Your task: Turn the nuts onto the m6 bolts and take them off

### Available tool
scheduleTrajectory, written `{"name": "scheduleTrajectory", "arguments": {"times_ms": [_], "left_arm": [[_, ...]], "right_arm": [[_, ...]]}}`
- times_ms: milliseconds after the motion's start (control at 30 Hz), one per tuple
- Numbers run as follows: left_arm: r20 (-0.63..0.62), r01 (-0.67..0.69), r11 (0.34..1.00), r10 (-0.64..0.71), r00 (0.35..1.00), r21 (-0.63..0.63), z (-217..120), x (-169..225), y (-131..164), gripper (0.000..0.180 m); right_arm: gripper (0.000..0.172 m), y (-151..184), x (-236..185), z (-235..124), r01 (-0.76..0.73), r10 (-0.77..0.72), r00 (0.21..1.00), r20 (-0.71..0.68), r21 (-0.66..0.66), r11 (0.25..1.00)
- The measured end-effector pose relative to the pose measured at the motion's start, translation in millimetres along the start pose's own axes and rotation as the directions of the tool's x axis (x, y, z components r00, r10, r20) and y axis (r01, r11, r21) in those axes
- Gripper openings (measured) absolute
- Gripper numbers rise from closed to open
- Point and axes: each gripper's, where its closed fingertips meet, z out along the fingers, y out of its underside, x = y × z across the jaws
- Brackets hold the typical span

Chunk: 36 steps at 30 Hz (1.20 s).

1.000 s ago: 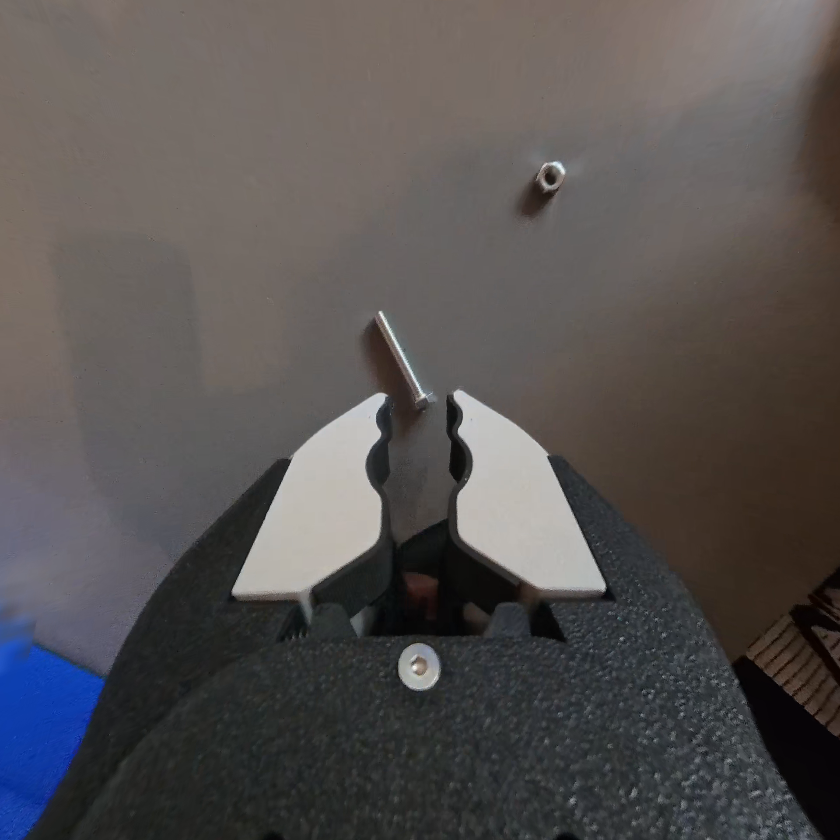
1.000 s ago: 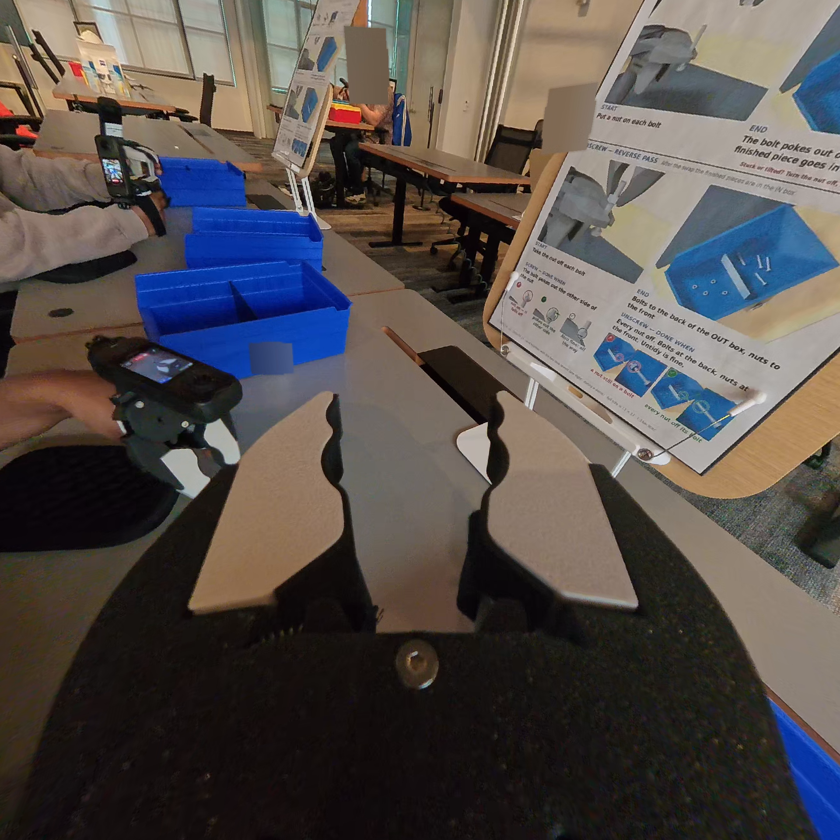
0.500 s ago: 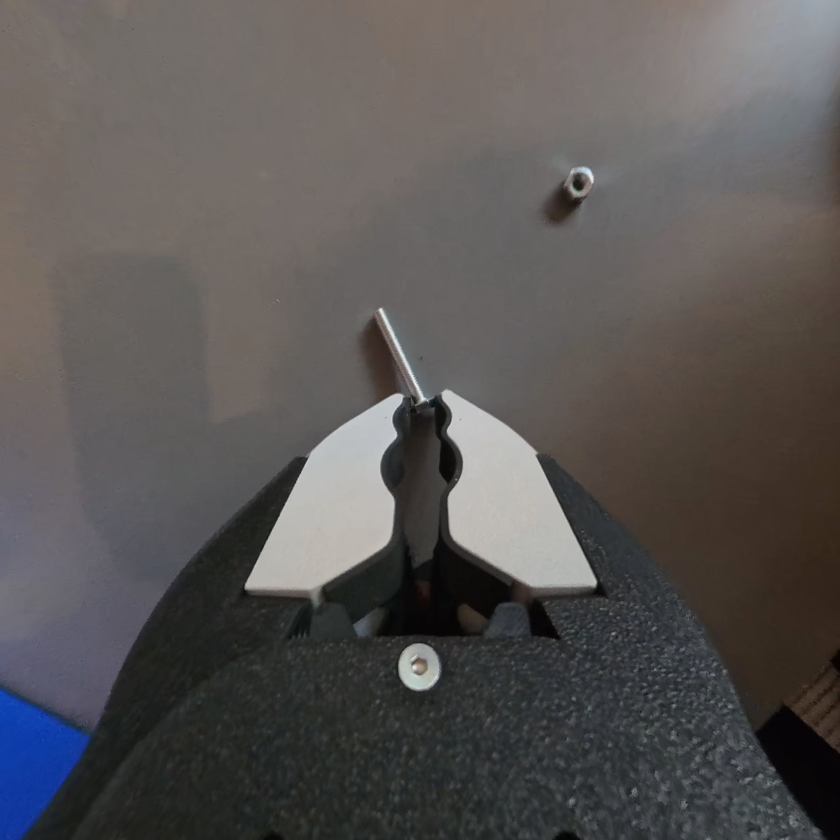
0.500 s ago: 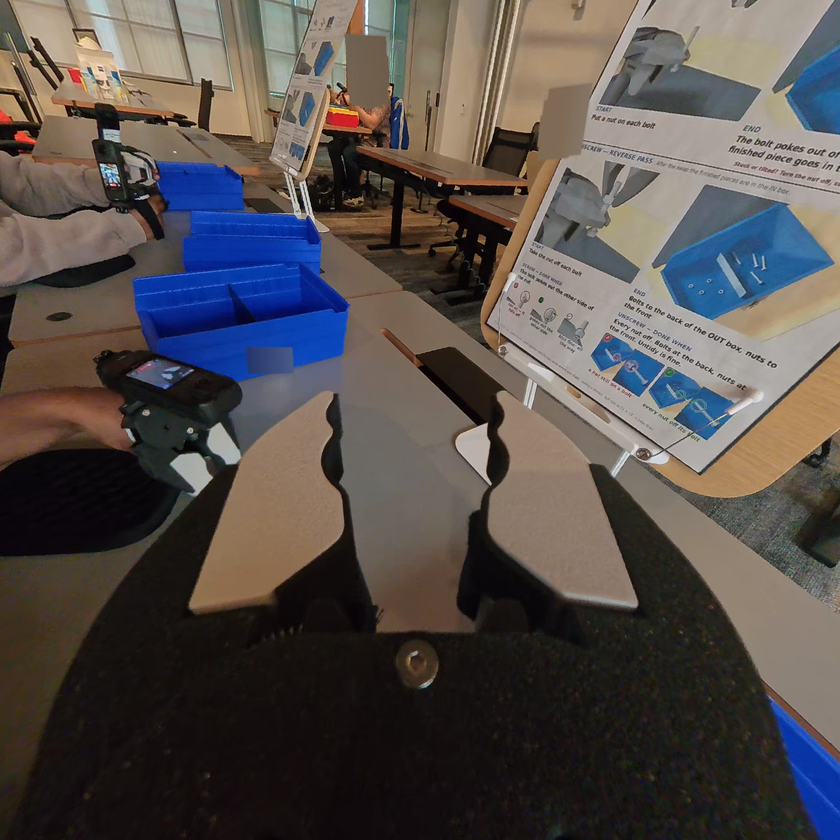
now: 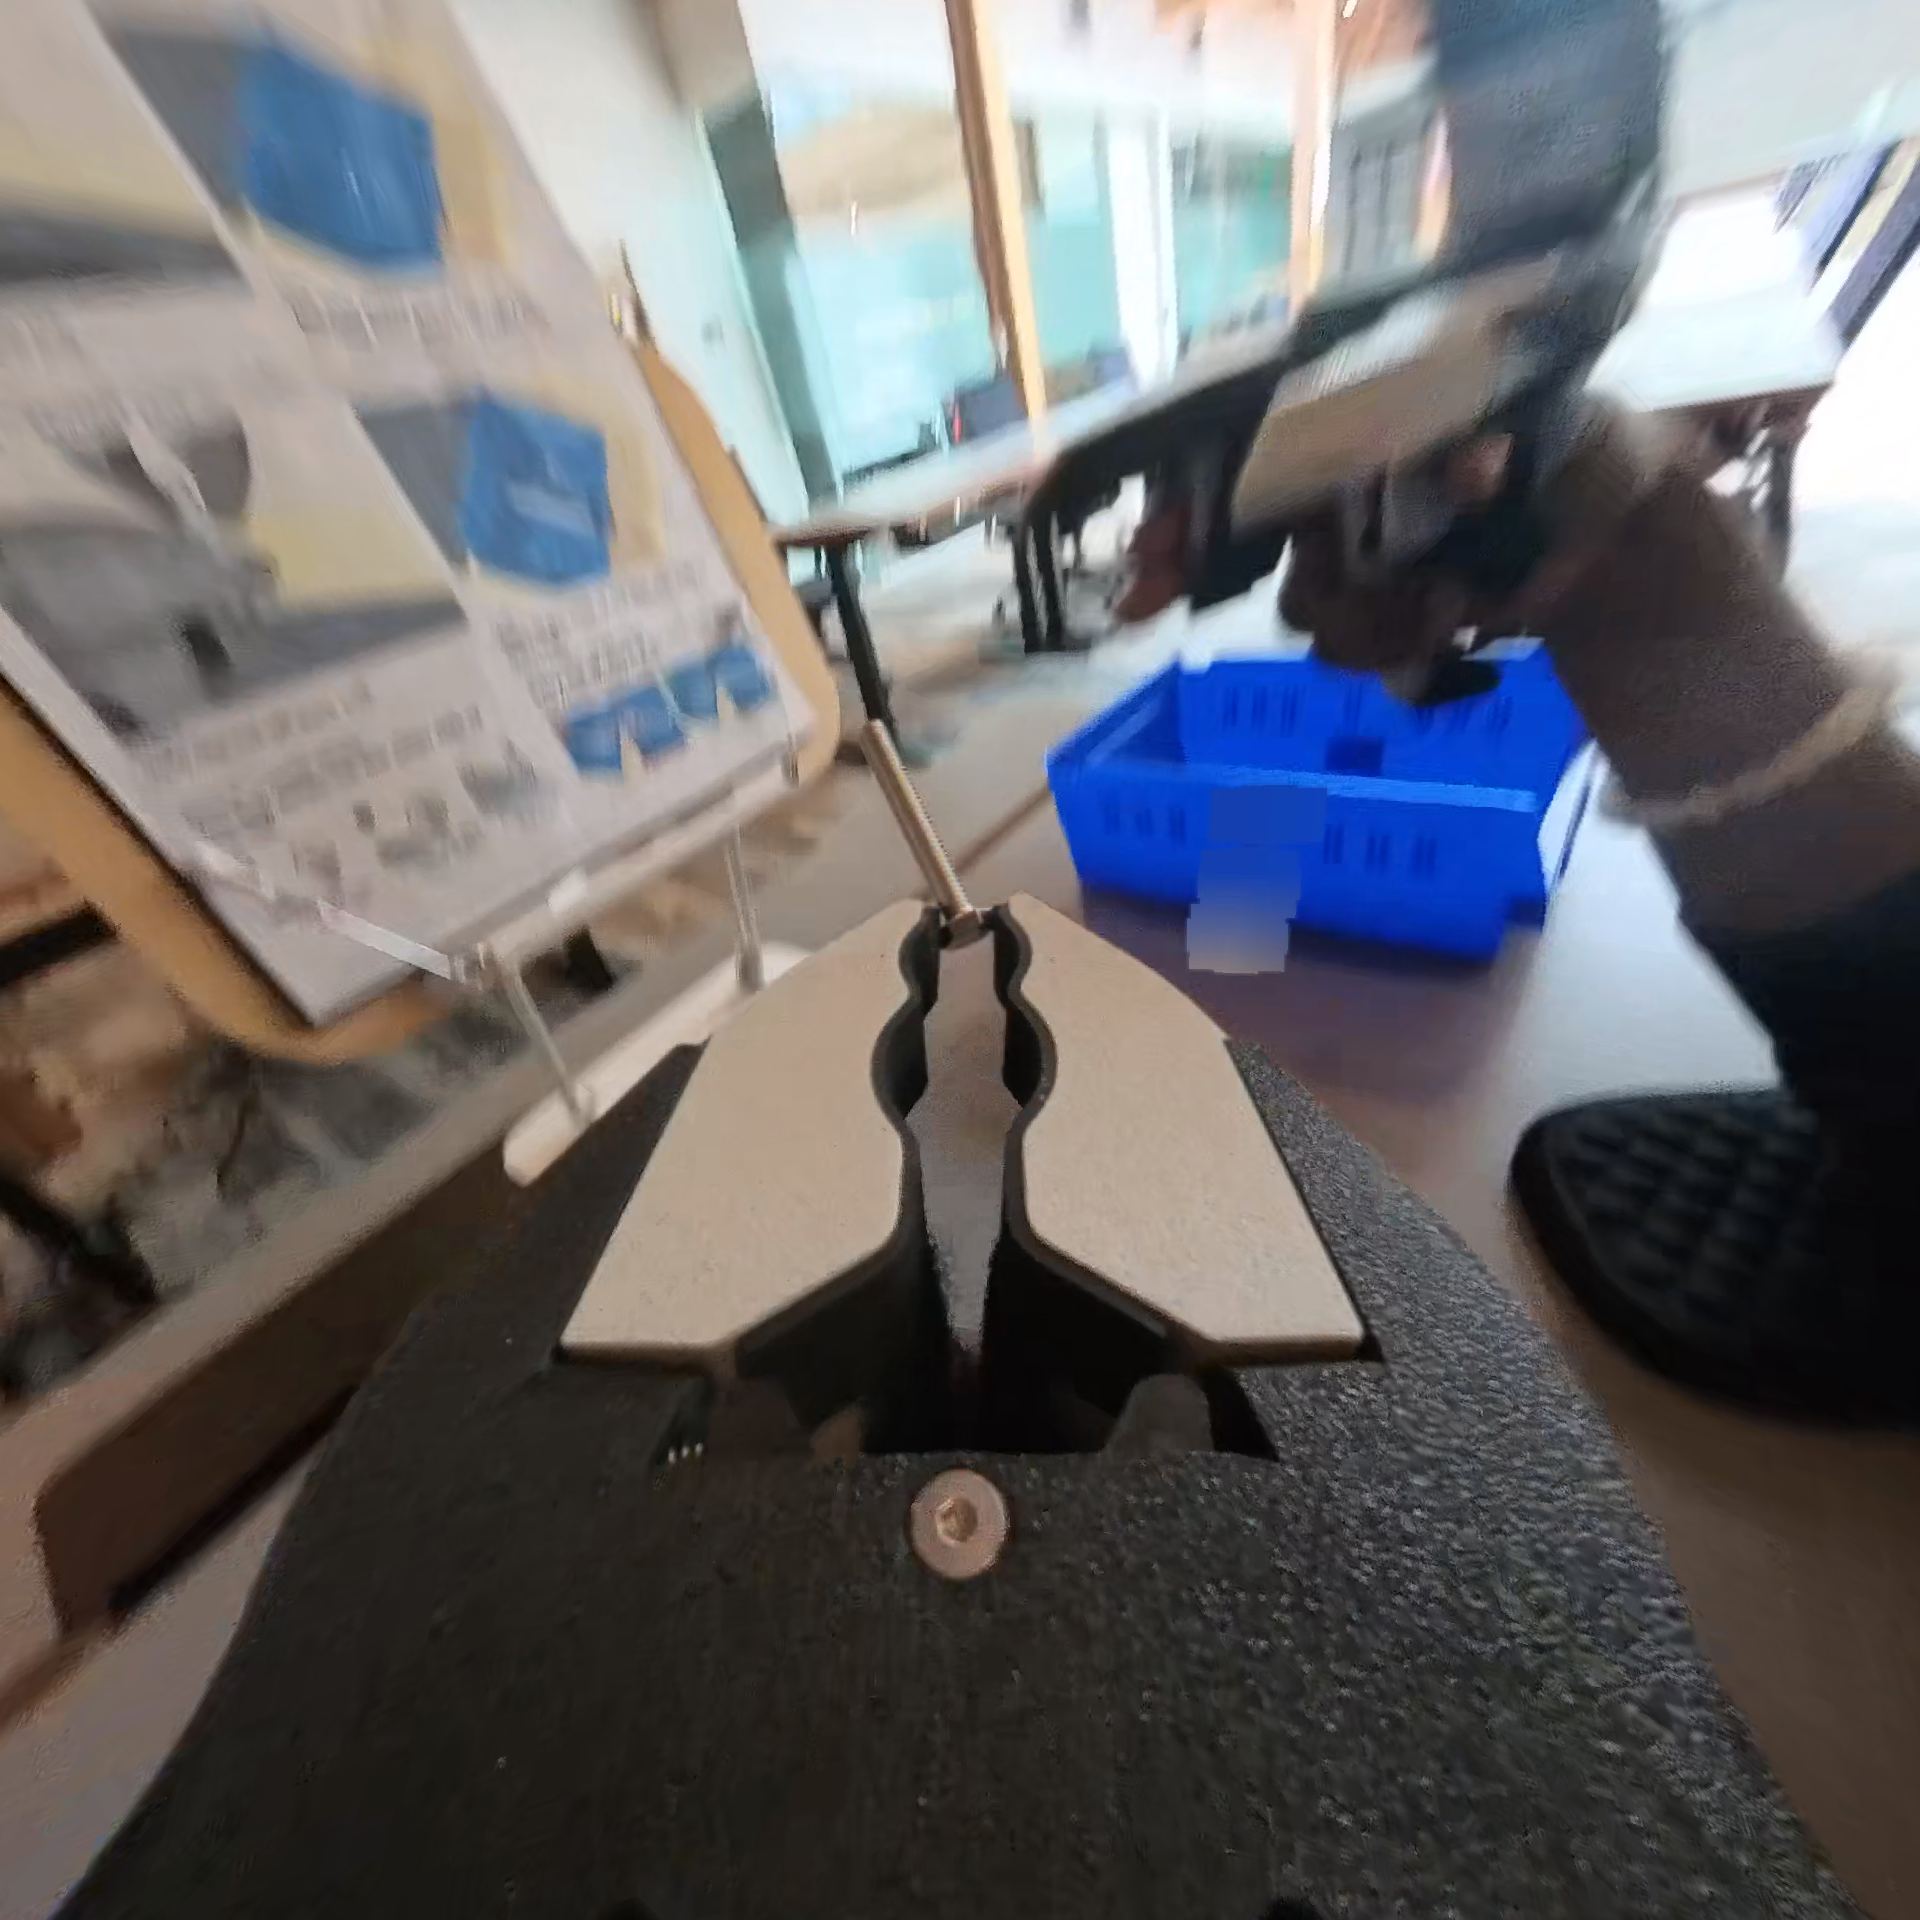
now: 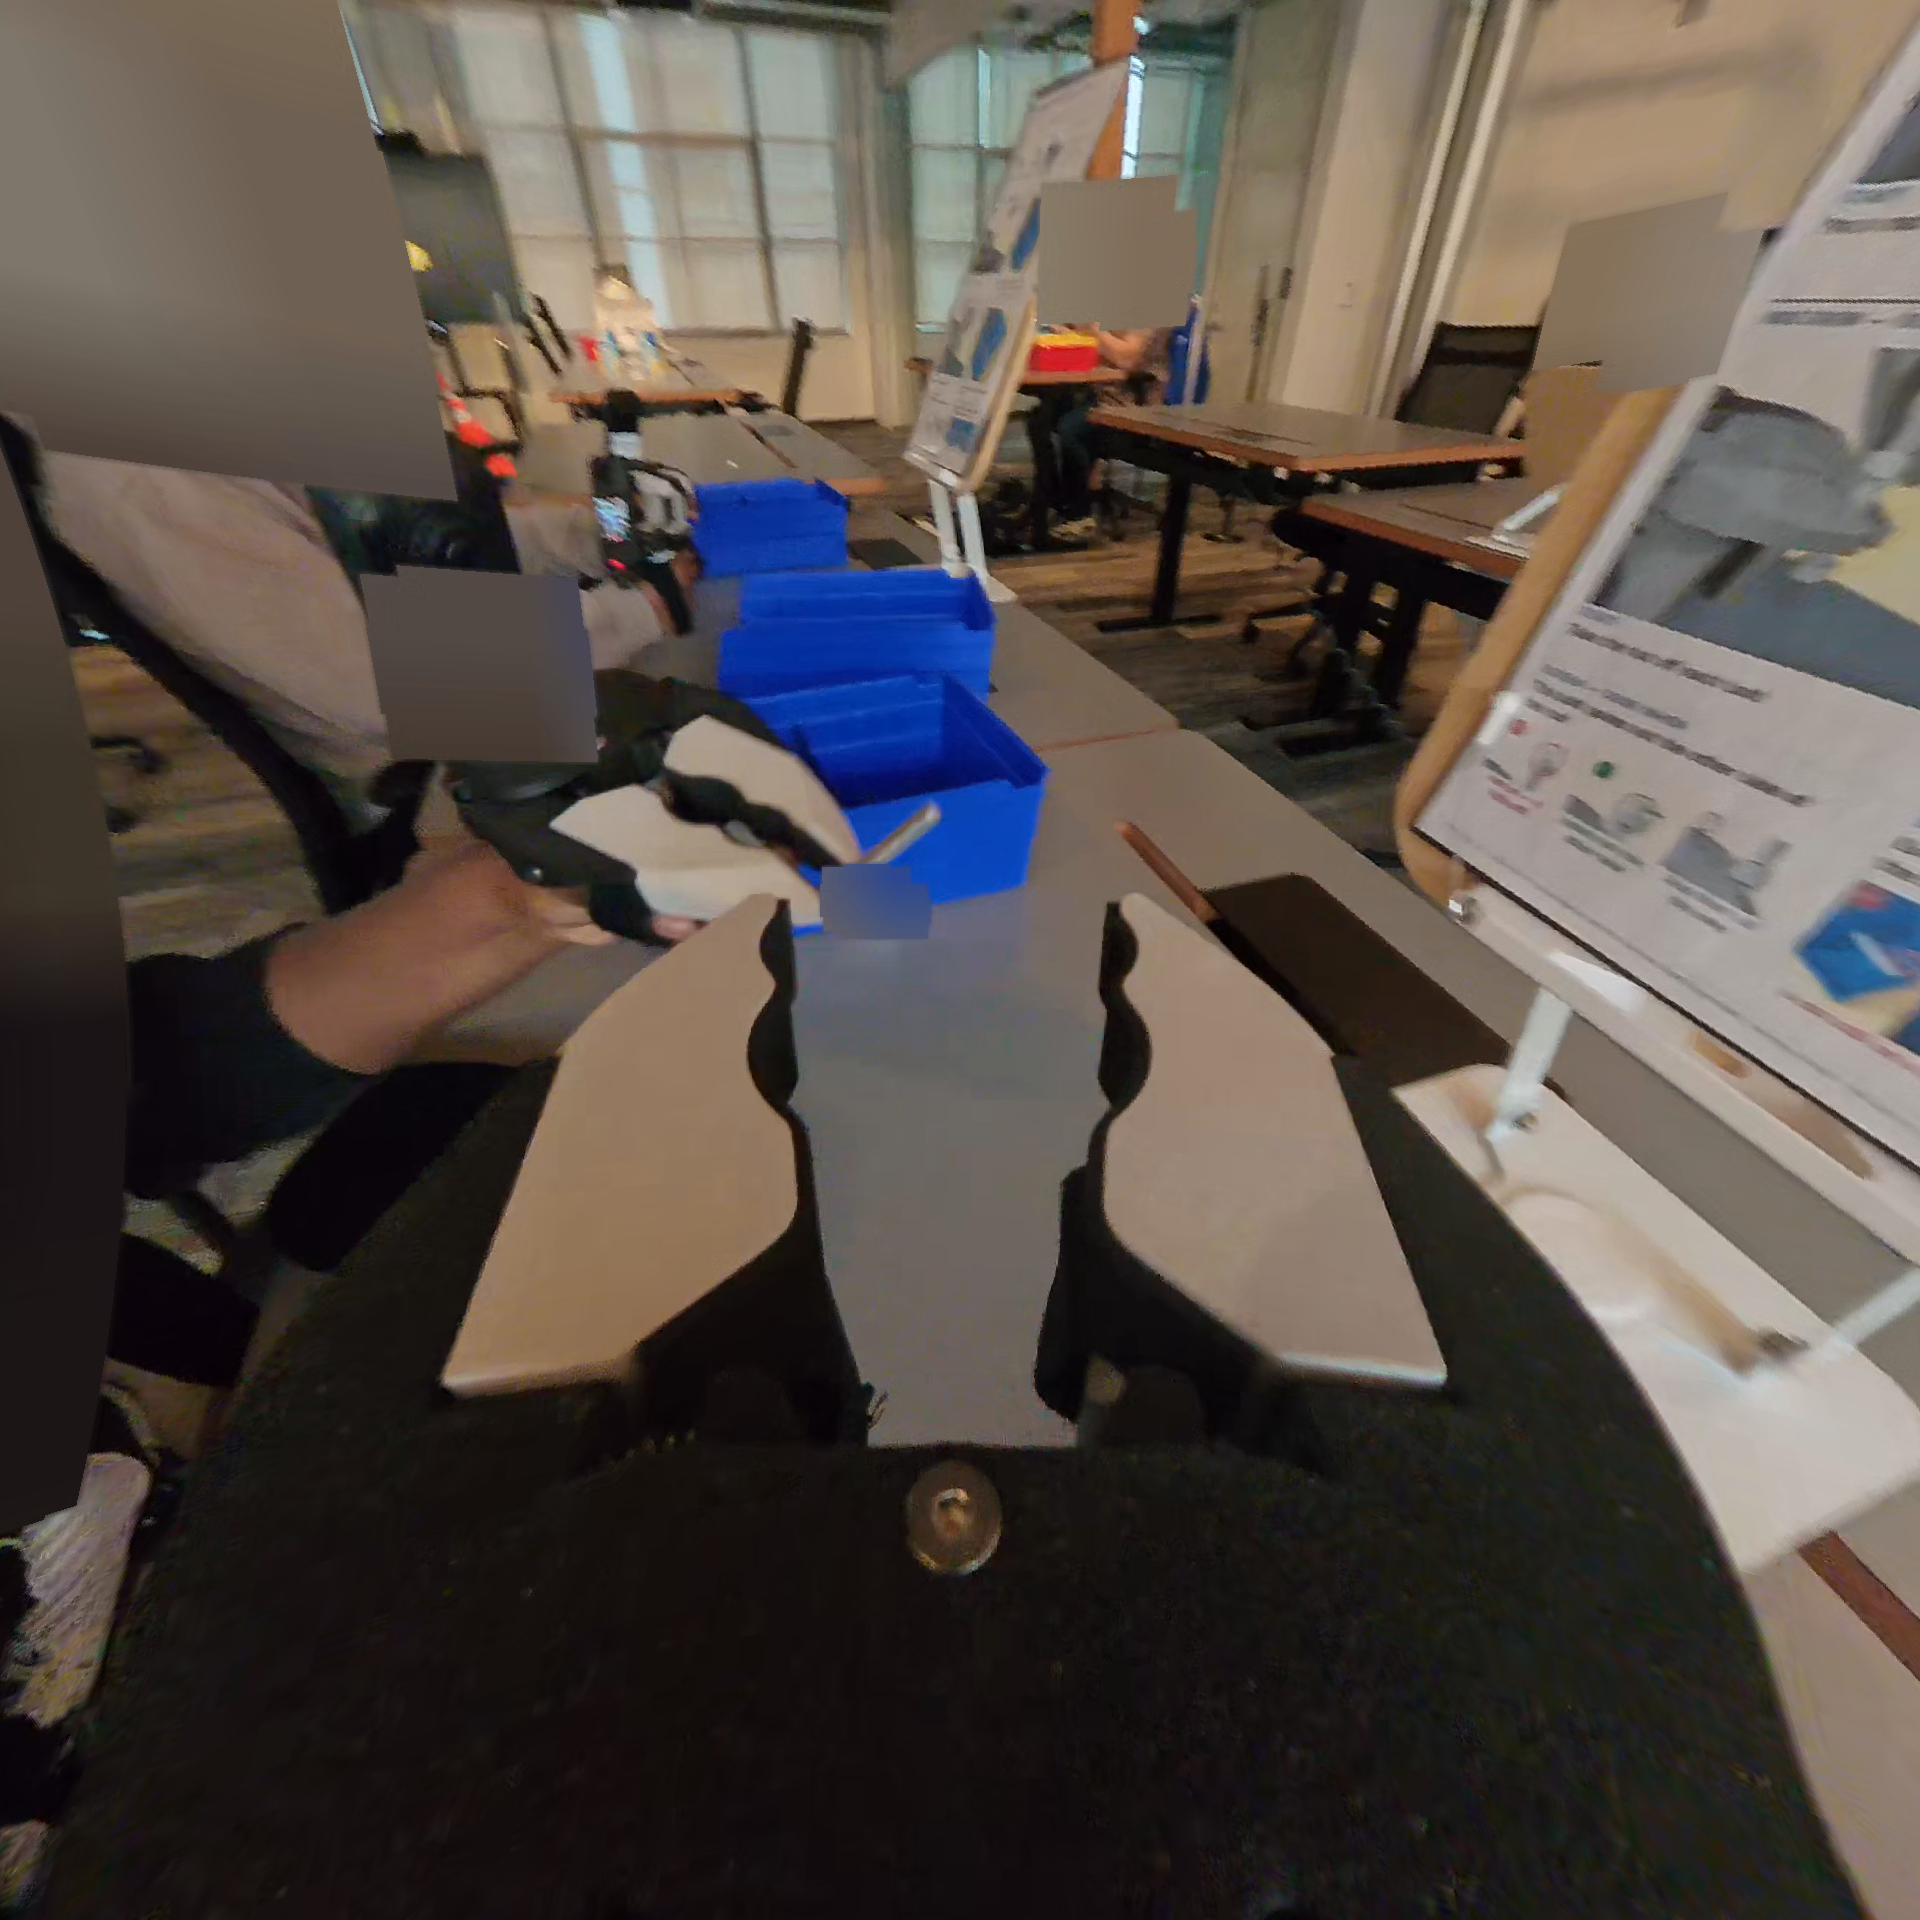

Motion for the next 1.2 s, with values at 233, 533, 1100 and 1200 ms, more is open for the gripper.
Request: {"name": "scheduleTrajectory", "arguments": {"times_ms": [233,533,1100,1200], "left_arm": [[-0.140,-0.061,0.943,0.113,0.984,0.328,1.1,27.1,-82.8,0.009],[-0.211,-0.030,0.951,0.099,0.972,0.308,8.0,35.1,-65.2,0.009],[-0.382,0.016,0.999,0.000,0.924,0.038,17.9,55.8,-24.0,0.036],[-0.385,0.022,0.999,-0.002,0.923,0.046,17.8,57.0,-25.3,0.032]], "right_arm": [[0.058,-36.5,-26.2,13.3,-0.137,0.088,0.977,0.196,0.253,0.958],[0.020,-31.2,-38.8,24.5,-0.130,0.065,0.962,0.265,0.234,0.964],[0.004,-18.4,-67.9,44.1,0.096,-0.122,0.967,0.222,0.125,0.988],[0.004,-14.3,-66.9,47.2,0.105,-0.126,0.967,0.221,0.107,0.989]]}}
